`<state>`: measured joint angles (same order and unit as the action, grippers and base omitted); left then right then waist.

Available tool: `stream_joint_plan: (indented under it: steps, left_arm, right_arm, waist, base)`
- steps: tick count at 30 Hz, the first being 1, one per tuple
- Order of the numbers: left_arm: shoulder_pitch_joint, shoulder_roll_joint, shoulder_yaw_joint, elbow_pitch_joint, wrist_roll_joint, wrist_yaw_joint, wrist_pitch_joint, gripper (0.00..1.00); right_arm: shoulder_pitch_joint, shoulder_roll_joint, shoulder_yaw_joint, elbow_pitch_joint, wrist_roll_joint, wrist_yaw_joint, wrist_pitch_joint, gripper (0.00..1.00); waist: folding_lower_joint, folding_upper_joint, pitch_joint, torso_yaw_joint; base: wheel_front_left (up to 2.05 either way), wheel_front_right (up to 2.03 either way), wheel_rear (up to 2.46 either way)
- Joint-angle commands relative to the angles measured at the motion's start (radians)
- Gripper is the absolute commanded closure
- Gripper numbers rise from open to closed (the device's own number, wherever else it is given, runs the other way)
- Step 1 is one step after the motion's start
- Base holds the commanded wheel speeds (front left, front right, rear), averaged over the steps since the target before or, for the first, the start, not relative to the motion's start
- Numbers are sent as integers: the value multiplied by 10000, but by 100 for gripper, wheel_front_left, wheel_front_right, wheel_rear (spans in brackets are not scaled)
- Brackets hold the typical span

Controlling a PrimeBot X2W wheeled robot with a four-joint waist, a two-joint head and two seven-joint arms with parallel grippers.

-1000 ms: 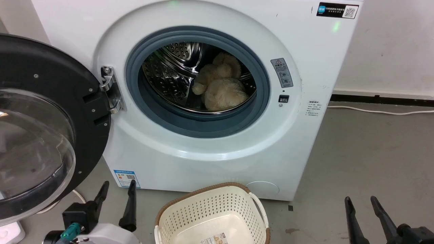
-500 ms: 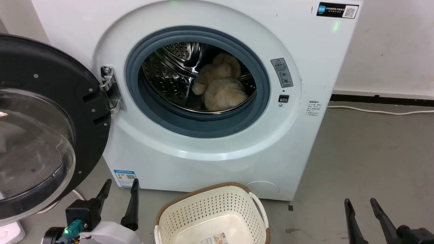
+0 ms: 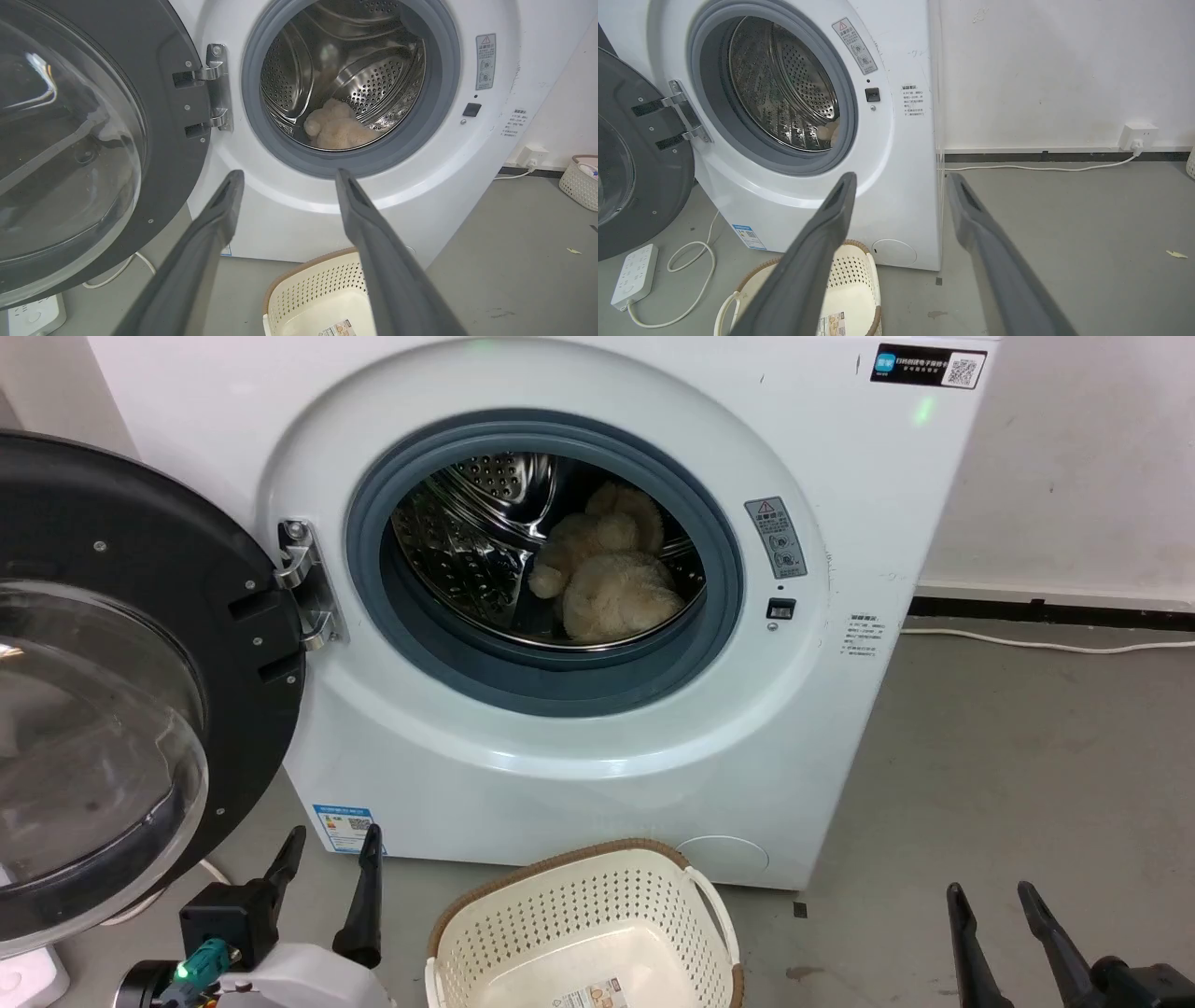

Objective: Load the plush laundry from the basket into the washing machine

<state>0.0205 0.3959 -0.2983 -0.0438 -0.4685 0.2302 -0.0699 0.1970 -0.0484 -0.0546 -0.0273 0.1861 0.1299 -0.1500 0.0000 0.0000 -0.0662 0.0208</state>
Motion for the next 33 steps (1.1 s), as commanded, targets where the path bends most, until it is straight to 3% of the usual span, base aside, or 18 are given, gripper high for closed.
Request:
stream_joint_plan:
  steps: [1, 2, 33]
  left_arm:
    - [-52, 49, -11, -26, 13, 51, -29, 0]
    - [-2, -5, -6, 1, 5, -1, -3, 100]
    - [-49, -823, 691, 107, 1096, -540, 164, 100]
  right_arm:
    - [99, -18, 3, -22, 44, 8, -11, 0]
    - [-3, 0, -1, 0, -2, 0, 2, 100]
    - [-463, -4, 126, 65, -438, 2, 351, 100]
  waist:
    - [0, 0, 1, 3]
    - [0, 0, 2, 1]
    - [0, 0, 156, -49]
  base:
    - [0, 0, 0]
    - [0, 0, 0]
    - [0, 0, 0]
